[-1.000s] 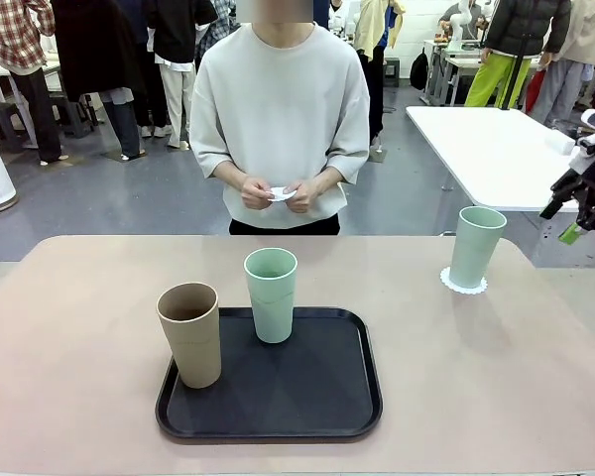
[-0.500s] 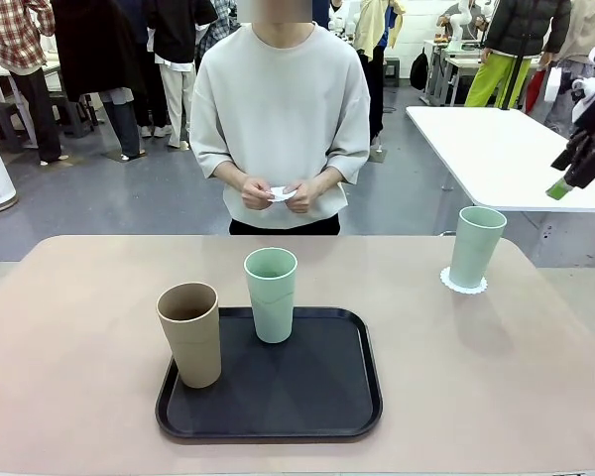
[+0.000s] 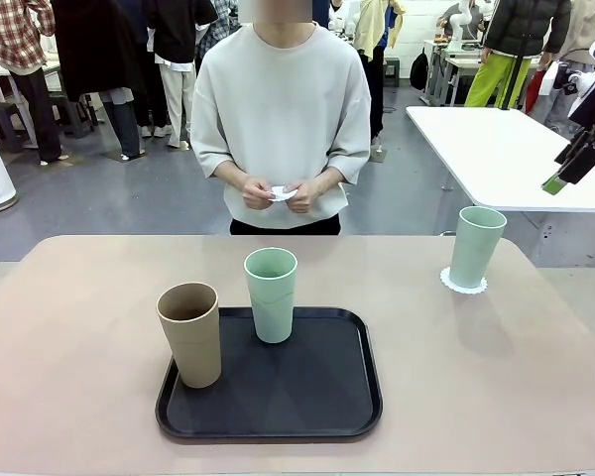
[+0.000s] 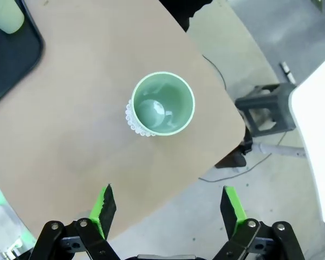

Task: Place coasters on the table and set cups on them.
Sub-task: Pick up one Reusable plastic cup and place it on a coaster set by the human, then take one Reusable plastic cup from the Flat Tray and place it on a coaster set by the human.

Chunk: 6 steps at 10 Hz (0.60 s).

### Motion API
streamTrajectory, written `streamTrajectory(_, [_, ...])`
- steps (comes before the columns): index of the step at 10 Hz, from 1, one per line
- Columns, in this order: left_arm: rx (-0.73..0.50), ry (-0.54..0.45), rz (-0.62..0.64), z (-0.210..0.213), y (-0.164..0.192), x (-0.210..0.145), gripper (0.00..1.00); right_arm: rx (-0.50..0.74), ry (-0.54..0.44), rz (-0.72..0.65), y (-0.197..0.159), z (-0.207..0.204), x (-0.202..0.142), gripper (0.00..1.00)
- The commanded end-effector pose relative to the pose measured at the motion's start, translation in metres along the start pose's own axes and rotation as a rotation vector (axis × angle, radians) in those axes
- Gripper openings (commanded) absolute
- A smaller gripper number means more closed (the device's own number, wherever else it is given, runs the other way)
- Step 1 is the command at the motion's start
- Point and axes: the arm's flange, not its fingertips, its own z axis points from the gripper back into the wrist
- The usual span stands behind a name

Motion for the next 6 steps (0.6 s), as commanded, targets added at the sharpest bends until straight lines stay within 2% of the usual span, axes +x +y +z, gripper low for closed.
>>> streamTrajectory(1, [-0.008,-0.009,-0.006,0.0007,0.0002,-0.0001,1.00,0.019,-0.014,0.022,-0.0012,0.0015,-0.0016,1.00])
streamTrajectory(6, [-0.008,-0.009,-0.006,0.0007,0.0002,-0.0001,1.00,0.019,-0.014,0.022,-0.0012,0.0015,-0.0016,1.00])
